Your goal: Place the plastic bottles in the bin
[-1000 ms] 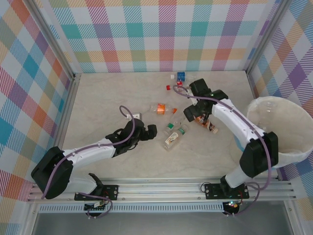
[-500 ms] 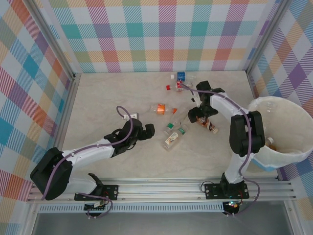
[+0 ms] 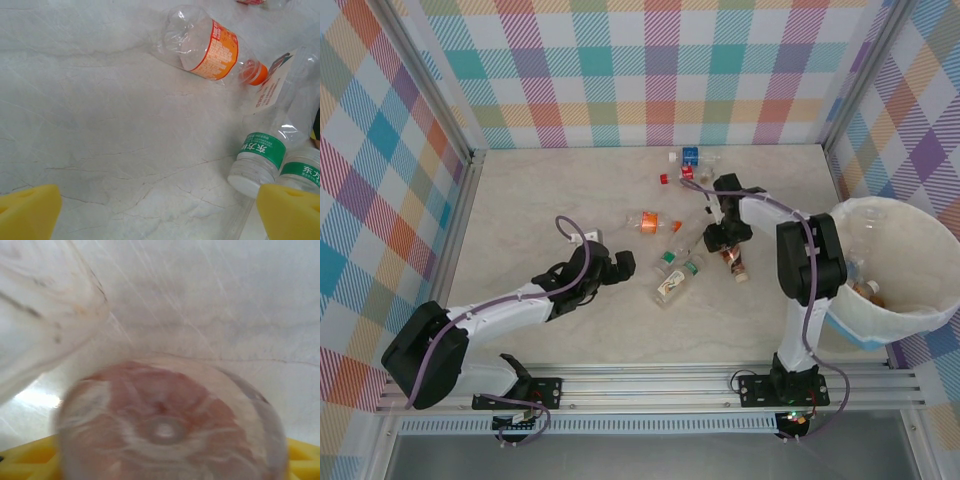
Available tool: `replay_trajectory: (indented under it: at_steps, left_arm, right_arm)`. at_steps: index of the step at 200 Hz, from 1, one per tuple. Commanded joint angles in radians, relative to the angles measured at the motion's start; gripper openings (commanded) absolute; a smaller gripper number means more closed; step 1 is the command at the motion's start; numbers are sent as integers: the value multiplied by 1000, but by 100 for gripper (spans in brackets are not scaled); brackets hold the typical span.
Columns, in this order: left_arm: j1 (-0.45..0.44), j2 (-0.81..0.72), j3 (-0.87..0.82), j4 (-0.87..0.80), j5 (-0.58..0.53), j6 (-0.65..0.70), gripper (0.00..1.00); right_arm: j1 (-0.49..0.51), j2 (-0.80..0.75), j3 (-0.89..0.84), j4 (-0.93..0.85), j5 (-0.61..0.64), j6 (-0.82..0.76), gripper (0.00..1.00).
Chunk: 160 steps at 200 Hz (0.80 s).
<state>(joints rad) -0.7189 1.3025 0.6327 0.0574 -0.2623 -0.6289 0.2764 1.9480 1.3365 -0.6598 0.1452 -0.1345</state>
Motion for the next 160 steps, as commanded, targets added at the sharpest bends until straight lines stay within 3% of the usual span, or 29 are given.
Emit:
replay_trajectory:
  at_steps: [1,84,131,160]
  left_arm:
    - [14,22,16,19,13,-2,100]
    - [19,68,40,32,49,-24,100]
    - [22,69,36,31,52,-26,100]
    - [24,74,33,39,59,-31,100]
  right_arm:
    - [12,-105,-28,18,-15,21,60]
    - [18,-604,-106,71,-74,135,57]
    - [17,-840,-89,114,-7,157,54]
    - [14,-946,-108,209,137,103,55]
